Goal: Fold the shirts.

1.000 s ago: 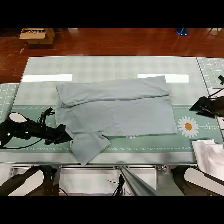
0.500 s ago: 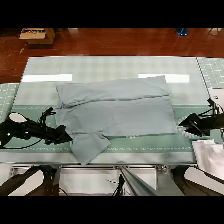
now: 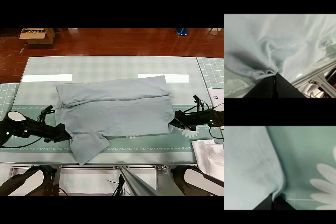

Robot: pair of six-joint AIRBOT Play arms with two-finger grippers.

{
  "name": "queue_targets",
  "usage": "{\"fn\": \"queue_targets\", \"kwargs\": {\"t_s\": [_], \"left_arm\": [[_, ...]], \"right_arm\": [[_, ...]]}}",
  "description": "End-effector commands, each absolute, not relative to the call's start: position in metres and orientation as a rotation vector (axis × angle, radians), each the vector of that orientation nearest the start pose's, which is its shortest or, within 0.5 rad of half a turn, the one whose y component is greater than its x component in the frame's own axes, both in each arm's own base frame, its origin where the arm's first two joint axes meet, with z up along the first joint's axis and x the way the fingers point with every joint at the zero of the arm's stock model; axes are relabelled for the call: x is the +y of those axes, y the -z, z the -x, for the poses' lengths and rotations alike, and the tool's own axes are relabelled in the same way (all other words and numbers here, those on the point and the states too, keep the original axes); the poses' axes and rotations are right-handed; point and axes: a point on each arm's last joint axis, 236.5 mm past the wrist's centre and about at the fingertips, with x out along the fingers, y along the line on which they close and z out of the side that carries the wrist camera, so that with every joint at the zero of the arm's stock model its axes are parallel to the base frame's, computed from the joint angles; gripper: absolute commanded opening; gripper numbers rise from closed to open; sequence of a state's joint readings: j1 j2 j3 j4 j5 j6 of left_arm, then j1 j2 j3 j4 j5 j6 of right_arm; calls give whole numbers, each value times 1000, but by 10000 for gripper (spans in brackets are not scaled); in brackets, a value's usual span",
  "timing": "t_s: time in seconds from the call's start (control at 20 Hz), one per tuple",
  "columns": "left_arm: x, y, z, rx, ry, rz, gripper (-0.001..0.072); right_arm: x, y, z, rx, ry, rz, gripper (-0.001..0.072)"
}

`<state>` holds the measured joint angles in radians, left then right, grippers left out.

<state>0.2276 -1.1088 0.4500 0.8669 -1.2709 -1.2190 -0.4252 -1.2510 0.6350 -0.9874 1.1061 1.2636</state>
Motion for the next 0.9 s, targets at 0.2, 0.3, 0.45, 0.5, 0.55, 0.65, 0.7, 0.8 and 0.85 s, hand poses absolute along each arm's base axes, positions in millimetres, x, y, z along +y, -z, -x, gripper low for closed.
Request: {"fn": "queue_targets", "kwargs": {"t_s": [0.2, 0.3, 0.45, 0.5, 0.55, 0.65, 0.7, 0.8, 0.85], "left_arm": [[-94, -44, -324, 1119, 492, 608, 28], [-78, -77, -363, 980, 416, 609, 28], [-70, -80, -396, 936, 379, 648, 27], [-74, -72, -403, 958, 390, 679, 28], [-79, -62, -410, 983, 398, 708, 28], [-86, -45, -430, 1012, 416, 749, 28], [-88, -41, -442, 1016, 426, 765, 28], [-84, -34, -466, 1019, 428, 770, 28], [-81, -30, -477, 1019, 426, 771, 28]], "right_arm": [[37, -39, -382, 966, -290, -777, 34], [41, -64, -417, 841, -276, -747, 34], [31, -70, -467, 719, -184, -736, 34], [29, -65, -479, 707, -165, -748, 34], [29, -57, -491, 707, -154, -765, 34], [24, -41, -509, 714, -132, -811, 34], [19, -35, -516, 710, -113, -813, 34], [7, -26, -529, 688, -67, -812, 34], [3, -20, -532, 686, -50, -813, 34]]}}
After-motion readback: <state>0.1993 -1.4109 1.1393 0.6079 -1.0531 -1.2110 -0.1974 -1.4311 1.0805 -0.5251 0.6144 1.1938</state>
